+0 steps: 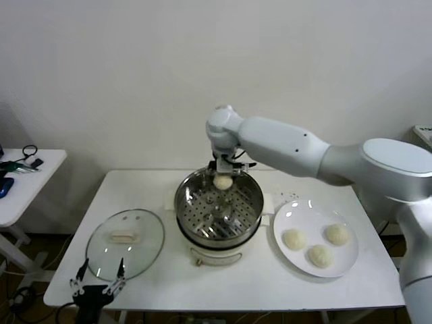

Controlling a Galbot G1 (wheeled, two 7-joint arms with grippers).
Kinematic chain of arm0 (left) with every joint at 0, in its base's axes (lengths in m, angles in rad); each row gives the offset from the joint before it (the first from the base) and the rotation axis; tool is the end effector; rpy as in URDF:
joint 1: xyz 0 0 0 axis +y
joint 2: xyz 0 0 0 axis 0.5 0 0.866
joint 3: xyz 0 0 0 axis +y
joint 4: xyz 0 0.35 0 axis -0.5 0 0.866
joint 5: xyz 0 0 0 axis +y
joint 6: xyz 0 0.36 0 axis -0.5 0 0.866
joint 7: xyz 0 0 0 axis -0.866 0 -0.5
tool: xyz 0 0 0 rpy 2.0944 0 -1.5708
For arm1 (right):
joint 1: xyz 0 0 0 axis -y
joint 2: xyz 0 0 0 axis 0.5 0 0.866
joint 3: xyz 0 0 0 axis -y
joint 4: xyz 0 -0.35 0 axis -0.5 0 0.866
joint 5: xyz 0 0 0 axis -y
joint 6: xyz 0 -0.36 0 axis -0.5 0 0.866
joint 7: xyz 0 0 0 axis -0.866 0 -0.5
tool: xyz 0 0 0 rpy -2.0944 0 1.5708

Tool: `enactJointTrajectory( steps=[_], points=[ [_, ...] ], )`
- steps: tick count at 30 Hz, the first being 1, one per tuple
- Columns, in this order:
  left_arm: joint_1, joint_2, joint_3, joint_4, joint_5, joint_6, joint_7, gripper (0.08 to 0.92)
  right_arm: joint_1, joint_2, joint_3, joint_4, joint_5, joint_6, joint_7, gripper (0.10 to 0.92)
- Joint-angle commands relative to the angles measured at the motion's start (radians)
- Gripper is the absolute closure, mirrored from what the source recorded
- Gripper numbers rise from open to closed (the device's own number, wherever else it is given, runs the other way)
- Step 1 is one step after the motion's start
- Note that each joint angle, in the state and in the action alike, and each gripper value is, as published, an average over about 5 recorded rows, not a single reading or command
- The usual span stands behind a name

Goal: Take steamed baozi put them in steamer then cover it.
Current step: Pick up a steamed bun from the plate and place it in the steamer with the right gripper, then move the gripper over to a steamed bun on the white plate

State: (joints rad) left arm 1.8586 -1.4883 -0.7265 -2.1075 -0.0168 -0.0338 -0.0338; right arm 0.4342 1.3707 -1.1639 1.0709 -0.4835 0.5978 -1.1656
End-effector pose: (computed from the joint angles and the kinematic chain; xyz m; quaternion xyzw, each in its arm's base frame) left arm 0.0924 0.0758 -0.3301 0.0698 -0.9870 -0.0898 0.1133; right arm 0.5689 0.2037 -0.0879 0.5998 0.0023 0.8001 0.0015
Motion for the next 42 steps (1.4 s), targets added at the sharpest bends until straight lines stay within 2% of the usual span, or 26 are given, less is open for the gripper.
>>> enactJointTrajectory(
  steps=[1,9,17,28,35,37,42],
  points=[
    [0.001,0.000,-0.001,0.006,-0.002,-0.002,0.000,0.177,-0.066,0.022,0.015,-0.014,-0.079,0.019,0.008,0.347],
    [0.000,0.001,0.002,0.007,-0.001,-0.001,0.001,0.177,-0.075,0.019,0.027,-0.023,-0.103,0.019,0.019,0.329],
    [0.001,0.005,0.003,0.010,0.000,-0.002,-0.002,0.177,-0.067,0.009,0.024,0.002,-0.099,-0.003,0.033,0.208],
    [-0.001,0.008,0.013,0.012,0.003,-0.003,-0.003,0.177,0.019,-0.090,0.035,0.143,-0.050,-0.007,0.026,0.203],
    [0.003,0.005,0.013,0.007,0.003,-0.003,-0.003,0.177,0.092,-0.240,0.085,0.214,0.092,-0.127,-0.005,0.203],
    [0.003,0.003,0.015,0.006,0.003,-0.004,-0.003,0.177,0.122,-0.295,0.070,0.213,0.193,-0.211,0.002,0.203],
    [0.005,0.002,0.019,-0.003,-0.002,-0.003,-0.003,0.177,0.220,-0.428,-0.071,0.234,0.552,-0.467,0.138,0.203]
  ],
)
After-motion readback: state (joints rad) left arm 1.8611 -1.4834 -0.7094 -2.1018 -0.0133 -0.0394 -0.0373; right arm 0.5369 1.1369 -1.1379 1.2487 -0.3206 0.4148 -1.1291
